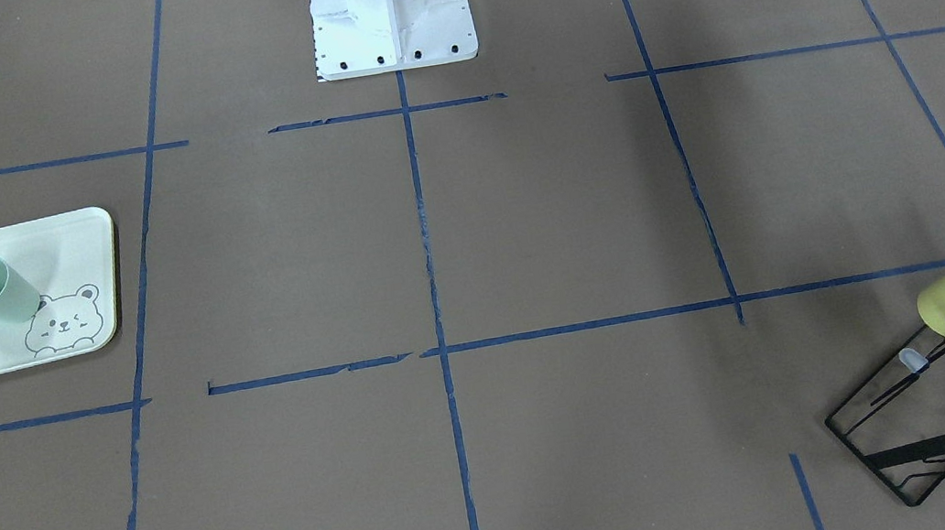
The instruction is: Left arm grabs green cup and hands to right arm on tray
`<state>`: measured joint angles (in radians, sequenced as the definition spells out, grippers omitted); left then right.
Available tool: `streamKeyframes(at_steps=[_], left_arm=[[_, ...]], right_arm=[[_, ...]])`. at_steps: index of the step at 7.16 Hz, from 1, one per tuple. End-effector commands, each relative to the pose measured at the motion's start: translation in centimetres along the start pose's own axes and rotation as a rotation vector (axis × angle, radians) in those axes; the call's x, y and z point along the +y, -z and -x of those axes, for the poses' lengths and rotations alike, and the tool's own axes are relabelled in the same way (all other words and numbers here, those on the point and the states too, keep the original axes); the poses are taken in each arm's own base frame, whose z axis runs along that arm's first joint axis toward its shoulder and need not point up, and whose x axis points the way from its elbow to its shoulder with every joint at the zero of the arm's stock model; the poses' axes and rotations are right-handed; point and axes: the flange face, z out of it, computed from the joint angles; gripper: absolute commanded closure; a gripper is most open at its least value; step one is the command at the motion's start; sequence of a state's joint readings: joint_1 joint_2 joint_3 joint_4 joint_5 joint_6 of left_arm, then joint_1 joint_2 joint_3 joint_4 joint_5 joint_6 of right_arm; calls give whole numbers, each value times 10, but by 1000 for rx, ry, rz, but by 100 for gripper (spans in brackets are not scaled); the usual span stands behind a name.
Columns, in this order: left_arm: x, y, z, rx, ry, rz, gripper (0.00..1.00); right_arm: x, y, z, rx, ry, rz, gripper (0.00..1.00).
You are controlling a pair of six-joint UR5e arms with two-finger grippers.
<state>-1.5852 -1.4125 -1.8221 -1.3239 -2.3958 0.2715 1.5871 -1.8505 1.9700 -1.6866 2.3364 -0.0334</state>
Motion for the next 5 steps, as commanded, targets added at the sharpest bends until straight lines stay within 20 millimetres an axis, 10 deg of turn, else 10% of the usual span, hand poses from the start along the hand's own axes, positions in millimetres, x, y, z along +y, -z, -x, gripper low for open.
streamKeyframes(at_steps=[1,5], left_arm=[[-1,0,1,0,7,-1,0],[-1,4,-2,1,-2,-9,0]], right_arm=[[0,-3,-2,3,-5,9,0],[-1,-14,-3,4,0,33,0]])
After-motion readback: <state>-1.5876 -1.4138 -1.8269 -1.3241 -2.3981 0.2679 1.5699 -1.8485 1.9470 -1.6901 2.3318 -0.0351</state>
